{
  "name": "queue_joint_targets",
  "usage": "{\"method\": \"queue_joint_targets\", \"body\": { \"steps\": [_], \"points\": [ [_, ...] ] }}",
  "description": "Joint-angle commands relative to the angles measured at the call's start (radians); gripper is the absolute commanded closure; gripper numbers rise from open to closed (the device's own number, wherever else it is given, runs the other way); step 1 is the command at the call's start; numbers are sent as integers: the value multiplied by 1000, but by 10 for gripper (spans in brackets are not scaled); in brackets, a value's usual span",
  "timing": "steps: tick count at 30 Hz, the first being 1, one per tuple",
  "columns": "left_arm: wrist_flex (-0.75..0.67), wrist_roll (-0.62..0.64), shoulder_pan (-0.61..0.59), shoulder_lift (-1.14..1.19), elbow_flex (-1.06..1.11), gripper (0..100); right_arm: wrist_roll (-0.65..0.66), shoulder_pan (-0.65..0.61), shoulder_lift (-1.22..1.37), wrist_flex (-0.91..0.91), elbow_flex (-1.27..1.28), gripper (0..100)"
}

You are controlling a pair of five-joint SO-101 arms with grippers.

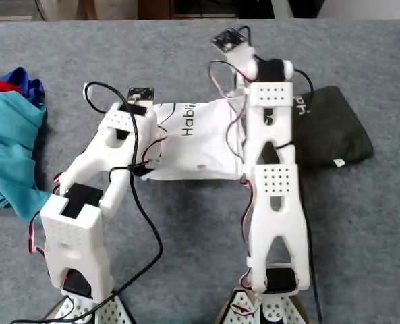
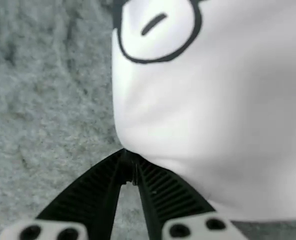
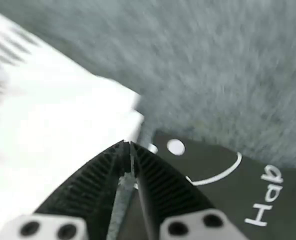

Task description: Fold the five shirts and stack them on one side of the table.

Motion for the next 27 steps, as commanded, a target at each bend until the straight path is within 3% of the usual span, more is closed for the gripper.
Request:
{"method": "queue_joint_targets", "body": {
  "steps": [1,4,11,16,19,27],
  "points": [
    [112,0,3,-124,-192,981,8,-73,-137,25,-38,996],
    [68,0,-17,-174,-301,981,0,-99,-151,2,-28,996],
    [-420,9,-92,61,-318,980,-2,-88,-15,-34,-30,996],
    [-582,9,-94,285,-379,981,-2,-15,90,-20,-41,996],
    [-545,11,-107,426,-505,981,6,24,125,-21,-41,996],
    [-204,11,-120,648,-1002,981,8,38,76,-14,-42,996]
  ]
}}
